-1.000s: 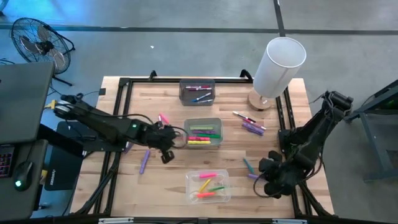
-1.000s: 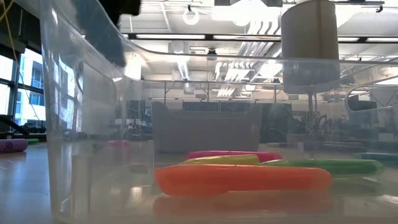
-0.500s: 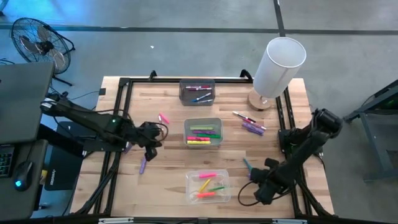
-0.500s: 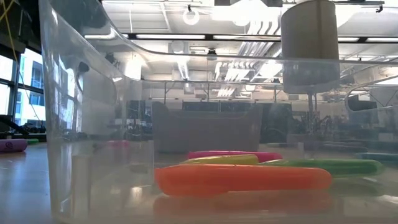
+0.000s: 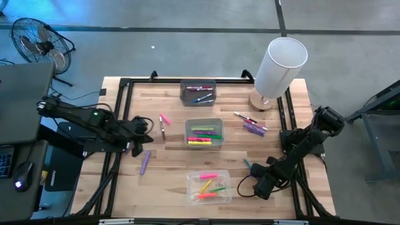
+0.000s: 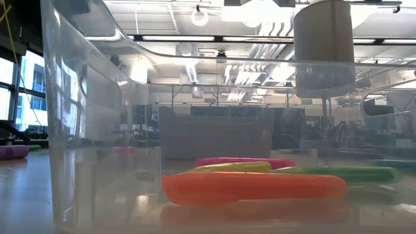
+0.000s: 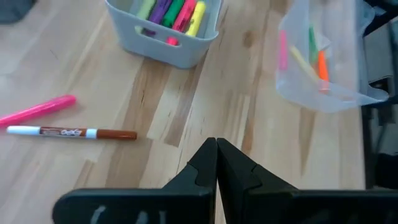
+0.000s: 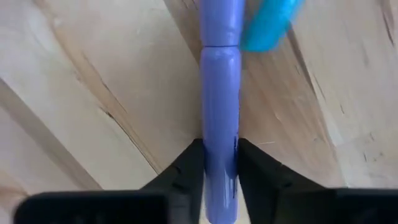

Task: Pick & Place Markers
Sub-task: Put the purple highlighter pen into the gray bin, then put the pink pen into the transparent bin

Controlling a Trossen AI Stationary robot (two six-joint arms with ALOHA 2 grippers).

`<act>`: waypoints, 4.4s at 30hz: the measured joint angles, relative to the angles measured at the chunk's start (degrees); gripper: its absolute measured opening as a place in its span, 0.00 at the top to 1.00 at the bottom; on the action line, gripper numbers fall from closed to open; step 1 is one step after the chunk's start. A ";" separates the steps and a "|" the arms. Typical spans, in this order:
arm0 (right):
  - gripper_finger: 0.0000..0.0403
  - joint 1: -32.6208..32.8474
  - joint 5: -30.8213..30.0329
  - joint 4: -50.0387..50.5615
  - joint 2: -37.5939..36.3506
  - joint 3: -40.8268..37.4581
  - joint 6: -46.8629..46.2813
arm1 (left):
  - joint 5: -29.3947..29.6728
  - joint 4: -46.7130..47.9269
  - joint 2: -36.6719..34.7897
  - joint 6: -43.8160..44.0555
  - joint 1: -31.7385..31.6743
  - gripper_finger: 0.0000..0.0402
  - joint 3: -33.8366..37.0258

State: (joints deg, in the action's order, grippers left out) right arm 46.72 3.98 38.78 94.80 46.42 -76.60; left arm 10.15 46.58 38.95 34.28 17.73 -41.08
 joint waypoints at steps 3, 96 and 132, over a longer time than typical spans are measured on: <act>0.87 0.00 0.02 3.03 0.36 2.52 -0.89 | 0.04 1.66 -3.30 -0.77 0.01 1.00 -0.07; 0.99 -41.42 -9.46 -6.13 -42.07 -9.10 39.92 | -1.64 2.04 64.09 -69.59 -41.30 0.60 -20.26; 1.00 -14.36 -23.00 -20.82 -36.04 -20.05 4.28 | -2.14 23.54 49.58 -20.52 -17.52 0.93 -46.31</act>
State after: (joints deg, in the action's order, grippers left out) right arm 32.36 -19.03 17.96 58.76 26.37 -72.32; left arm 8.02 70.12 88.53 13.77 0.21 -87.39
